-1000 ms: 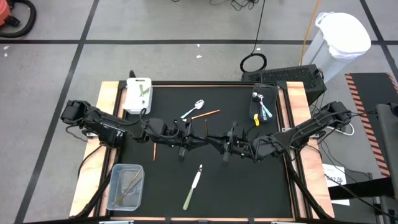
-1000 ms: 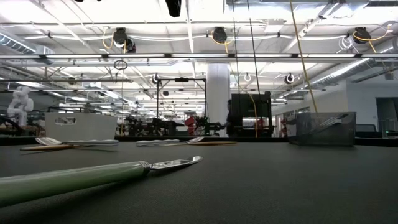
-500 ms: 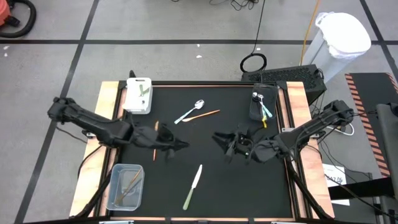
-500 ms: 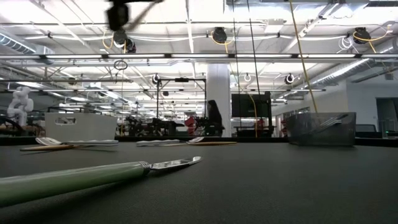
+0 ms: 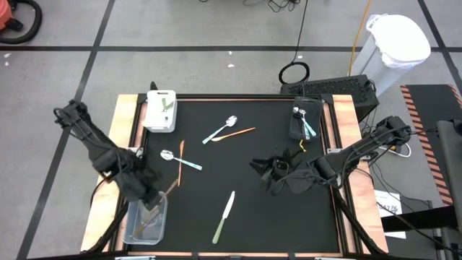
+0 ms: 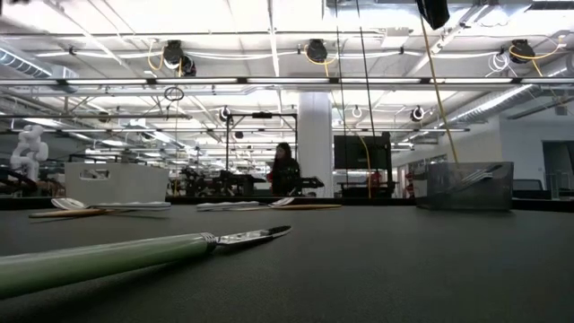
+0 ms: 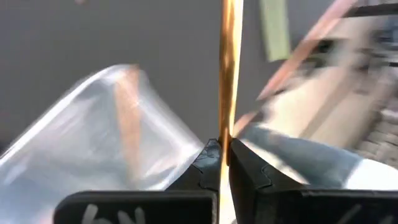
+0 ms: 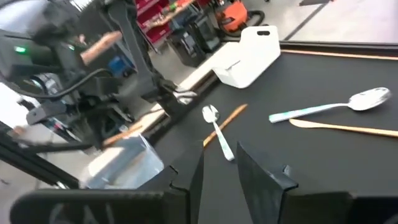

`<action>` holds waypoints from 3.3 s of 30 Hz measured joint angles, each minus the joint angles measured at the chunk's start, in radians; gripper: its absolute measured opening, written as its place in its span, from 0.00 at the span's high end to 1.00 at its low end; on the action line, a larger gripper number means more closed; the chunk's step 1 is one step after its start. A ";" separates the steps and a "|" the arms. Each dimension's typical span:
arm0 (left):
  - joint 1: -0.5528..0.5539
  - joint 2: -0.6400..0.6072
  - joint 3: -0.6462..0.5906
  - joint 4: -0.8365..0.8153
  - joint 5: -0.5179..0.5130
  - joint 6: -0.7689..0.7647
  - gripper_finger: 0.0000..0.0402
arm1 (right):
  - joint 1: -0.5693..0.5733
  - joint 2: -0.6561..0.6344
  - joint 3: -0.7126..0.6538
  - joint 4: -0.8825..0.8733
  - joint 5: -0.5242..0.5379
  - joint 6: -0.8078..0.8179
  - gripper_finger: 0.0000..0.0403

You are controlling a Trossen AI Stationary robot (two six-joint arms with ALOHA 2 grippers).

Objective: Sort silverware by color (type)
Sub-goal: Put the gold knife into the transparent bin, then put the blue spoon into the black bin

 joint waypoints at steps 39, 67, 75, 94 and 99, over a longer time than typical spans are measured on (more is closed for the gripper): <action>-0.450 0.391 -0.002 -0.105 -0.407 -0.400 0.62 | 0.022 0.001 0.000 -0.282 -0.202 0.113 0.67; 0.125 0.272 0.173 -0.066 -0.623 0.274 0.41 | -0.170 0.154 -0.003 -0.168 -0.336 -0.095 0.67; 0.348 0.272 0.173 -0.047 -0.442 0.598 0.41 | -0.311 0.212 0.006 -0.143 -0.591 -0.154 0.65; 1.025 0.320 0.173 0.260 -0.091 1.311 0.55 | -0.729 0.376 0.361 -0.446 -0.721 -0.309 0.62; 1.134 0.420 0.172 0.402 -0.024 1.401 0.56 | -0.772 0.445 0.437 -0.441 -0.737 -0.292 0.59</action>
